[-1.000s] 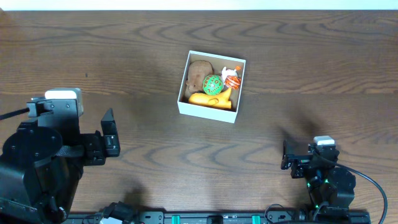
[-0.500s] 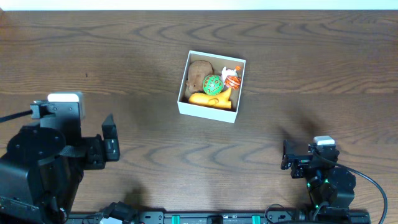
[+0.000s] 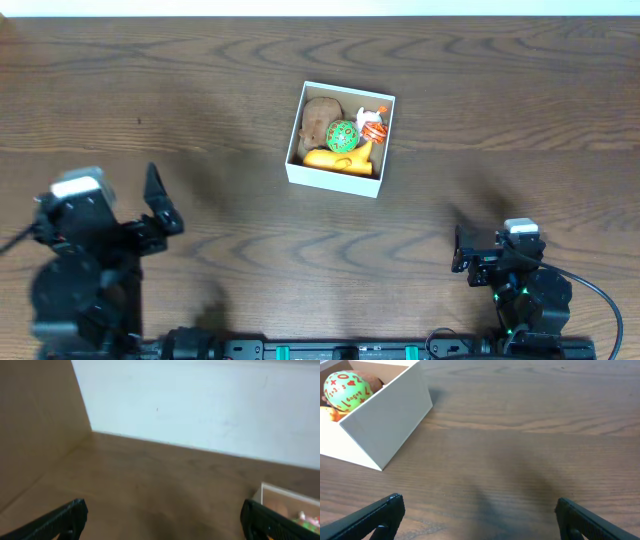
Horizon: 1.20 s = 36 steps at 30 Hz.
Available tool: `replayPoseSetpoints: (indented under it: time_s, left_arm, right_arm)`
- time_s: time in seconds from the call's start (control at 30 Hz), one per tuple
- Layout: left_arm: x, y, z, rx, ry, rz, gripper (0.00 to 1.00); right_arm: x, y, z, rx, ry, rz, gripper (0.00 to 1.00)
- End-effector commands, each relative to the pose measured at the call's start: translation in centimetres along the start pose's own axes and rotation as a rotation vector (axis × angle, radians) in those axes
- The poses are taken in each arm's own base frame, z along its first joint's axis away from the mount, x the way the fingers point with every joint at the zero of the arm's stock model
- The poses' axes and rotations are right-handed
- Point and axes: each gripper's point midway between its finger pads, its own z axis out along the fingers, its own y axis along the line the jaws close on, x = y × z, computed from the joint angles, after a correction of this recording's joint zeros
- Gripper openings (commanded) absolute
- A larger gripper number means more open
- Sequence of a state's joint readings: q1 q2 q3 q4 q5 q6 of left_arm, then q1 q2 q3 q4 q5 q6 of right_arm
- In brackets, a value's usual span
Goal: Pack container
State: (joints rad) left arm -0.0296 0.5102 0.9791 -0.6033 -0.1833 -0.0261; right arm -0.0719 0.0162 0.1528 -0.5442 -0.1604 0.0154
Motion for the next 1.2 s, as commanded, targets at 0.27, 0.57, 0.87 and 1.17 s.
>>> replayPoseSetpoints:
  time_s: [0.27,0.57,0.87,1.17]
  left_arm:
    - [12.6,0.5,3.4,0.002,-0.025,-0.055,0.98]
    - [16.3,0.6,5.0,0.009,-0.097,-0.119,0.98]
    - [18.2,0.6,5.7,0.007,-0.084,-0.131,0.98]
    - [20.6,0.6,6.4,0.000,-0.036,-0.120,0.98]
  right_arm:
    - [0.0,0.2,0.0,-0.008,-0.005,0.009,0.99]
    - [0.0,0.2,0.0,-0.008,-0.005,0.009,0.99]
    - [0.0,0.2,0.0,-0.008,-0.005,0.009,0.99]
    - [0.0,0.2,0.0,-0.008,-0.005,0.009,0.99]
